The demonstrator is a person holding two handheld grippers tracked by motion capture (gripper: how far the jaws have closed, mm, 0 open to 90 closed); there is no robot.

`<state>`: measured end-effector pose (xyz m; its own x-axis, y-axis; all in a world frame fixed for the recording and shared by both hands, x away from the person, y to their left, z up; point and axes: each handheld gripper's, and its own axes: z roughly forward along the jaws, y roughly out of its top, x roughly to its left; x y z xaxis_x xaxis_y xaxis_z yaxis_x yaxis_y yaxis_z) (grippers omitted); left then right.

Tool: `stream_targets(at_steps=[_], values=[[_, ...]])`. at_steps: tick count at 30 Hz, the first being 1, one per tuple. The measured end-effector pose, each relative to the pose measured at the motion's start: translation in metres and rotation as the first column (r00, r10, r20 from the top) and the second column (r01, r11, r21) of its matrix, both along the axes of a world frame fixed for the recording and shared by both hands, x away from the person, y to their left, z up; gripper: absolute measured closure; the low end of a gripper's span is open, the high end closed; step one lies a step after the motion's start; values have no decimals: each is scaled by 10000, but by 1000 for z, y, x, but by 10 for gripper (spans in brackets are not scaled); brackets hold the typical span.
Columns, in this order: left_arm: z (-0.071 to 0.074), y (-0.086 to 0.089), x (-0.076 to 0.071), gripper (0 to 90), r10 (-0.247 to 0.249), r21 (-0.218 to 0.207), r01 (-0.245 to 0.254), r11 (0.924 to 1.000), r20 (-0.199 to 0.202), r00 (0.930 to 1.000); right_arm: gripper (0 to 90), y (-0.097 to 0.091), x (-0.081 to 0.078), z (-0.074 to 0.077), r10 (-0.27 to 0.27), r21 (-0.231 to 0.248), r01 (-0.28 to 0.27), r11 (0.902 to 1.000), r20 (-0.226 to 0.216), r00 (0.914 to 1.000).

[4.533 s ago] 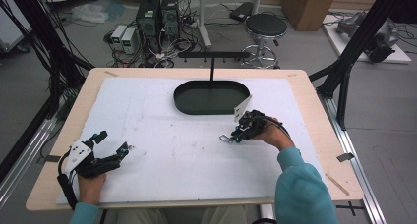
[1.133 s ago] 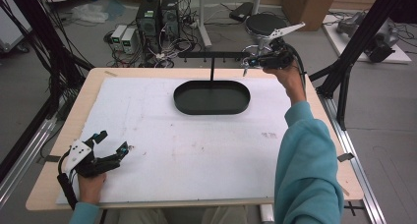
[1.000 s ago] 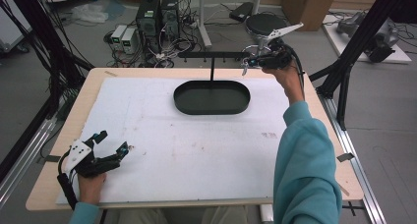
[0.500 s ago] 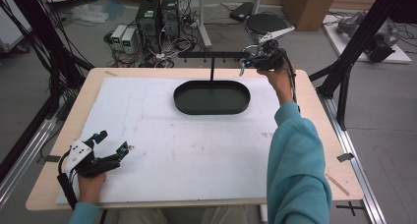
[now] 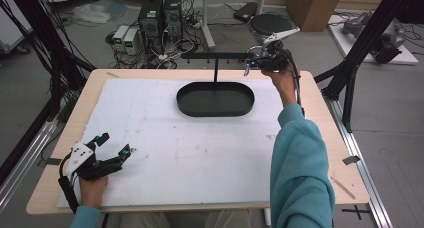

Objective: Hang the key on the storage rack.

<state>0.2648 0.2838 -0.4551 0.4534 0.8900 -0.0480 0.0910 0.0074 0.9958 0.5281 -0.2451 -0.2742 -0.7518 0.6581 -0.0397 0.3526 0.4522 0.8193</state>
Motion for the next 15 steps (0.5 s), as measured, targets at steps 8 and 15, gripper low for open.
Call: stream_targets(at_steps=[8,15], values=[[0,0,0,126,-21,18,21,10000,2,10000,892,1,1,-2,-66,-20,65,10000,-77,9999],[0,0,0,125,0,-17,0,10000,-23,10000,893,1,1,-2,-233,-94,232,9997,-80,9997]])
